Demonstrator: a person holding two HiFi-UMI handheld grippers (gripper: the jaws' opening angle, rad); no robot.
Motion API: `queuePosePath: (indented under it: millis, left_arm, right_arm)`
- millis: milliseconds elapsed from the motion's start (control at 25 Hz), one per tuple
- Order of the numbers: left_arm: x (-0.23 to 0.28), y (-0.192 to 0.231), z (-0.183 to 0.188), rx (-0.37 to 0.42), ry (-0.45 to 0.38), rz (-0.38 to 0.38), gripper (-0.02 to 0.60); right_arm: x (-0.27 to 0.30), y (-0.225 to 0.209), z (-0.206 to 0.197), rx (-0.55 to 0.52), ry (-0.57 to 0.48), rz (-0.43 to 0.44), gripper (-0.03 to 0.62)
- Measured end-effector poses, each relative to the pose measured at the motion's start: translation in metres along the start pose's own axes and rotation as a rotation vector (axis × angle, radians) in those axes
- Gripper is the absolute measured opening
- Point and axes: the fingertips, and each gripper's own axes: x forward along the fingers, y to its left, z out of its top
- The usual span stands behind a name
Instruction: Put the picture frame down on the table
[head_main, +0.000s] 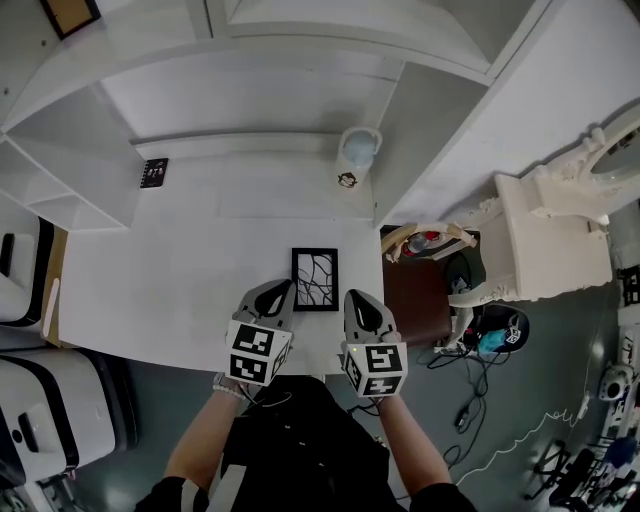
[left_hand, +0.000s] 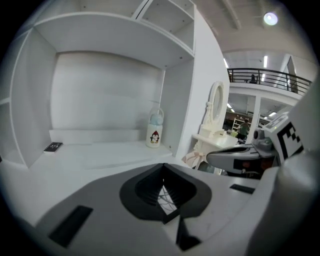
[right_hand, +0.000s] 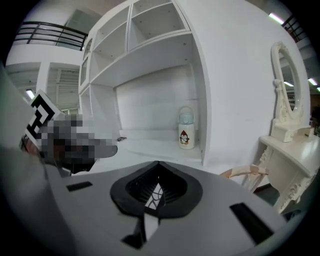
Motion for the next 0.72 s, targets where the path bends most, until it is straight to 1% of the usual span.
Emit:
queuePosePath:
  millis: [160,360,480,720]
  left_arm:
    - [-0.02,-0.009,0.028,0.053,-0.088,0.008,0.002]
    - [-0.047,-0.019,0.056,0.105,-0.177,0.026,0.002]
    - [-0.062,-0.025,0.072,0.105,-0.222,0.029,0.002]
    - [-0.091,-0.032,0.102,0.11,-0.316,0.035,0.002]
  right_arm:
    - [-0.019,0.001,0.018,0.004,-0.051,-0.014,0.002]
    - [-0.047,0.004,0.04,-0.012,-0.107,-0.024,0.002]
    - [-0.061,0.004,0.055,-0.029,-0.14,-0.03,0.002]
    - [-0.086,0.013,0.086,-0.099,-0.213,-0.049,0.002]
